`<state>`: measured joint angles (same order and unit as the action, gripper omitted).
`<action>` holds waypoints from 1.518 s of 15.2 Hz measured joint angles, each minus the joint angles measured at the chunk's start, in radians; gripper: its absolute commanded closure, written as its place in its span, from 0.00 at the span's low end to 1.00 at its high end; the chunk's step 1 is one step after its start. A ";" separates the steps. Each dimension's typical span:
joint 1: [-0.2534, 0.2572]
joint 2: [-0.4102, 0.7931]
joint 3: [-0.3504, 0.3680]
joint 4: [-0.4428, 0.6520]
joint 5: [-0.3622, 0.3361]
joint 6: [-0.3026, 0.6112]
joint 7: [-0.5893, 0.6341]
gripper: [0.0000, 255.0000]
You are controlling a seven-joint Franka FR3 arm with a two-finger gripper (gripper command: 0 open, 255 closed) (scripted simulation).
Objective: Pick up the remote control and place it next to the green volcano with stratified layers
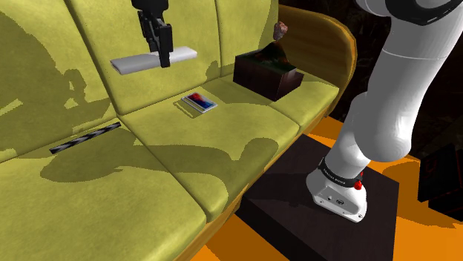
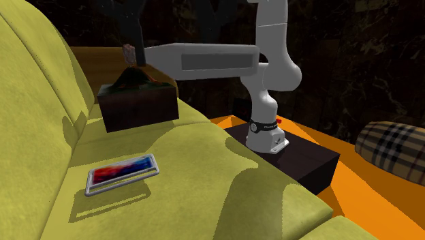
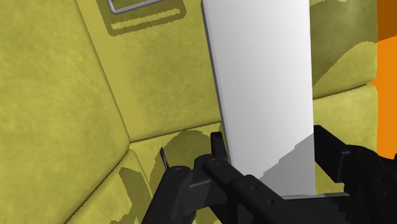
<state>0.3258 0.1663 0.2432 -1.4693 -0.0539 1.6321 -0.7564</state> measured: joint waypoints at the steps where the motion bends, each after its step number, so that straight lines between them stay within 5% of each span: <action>1: 0.003 0.005 0.001 0.022 -0.001 -0.017 0.003 1.00; 21: 0.049 0.172 0.009 0.540 -0.048 -0.372 0.013 1.00; 23: 0.021 0.139 0.001 0.496 -0.037 -0.360 -0.016 1.00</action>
<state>0.3464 0.3056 0.2443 -0.9735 -0.0906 1.2722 -0.7720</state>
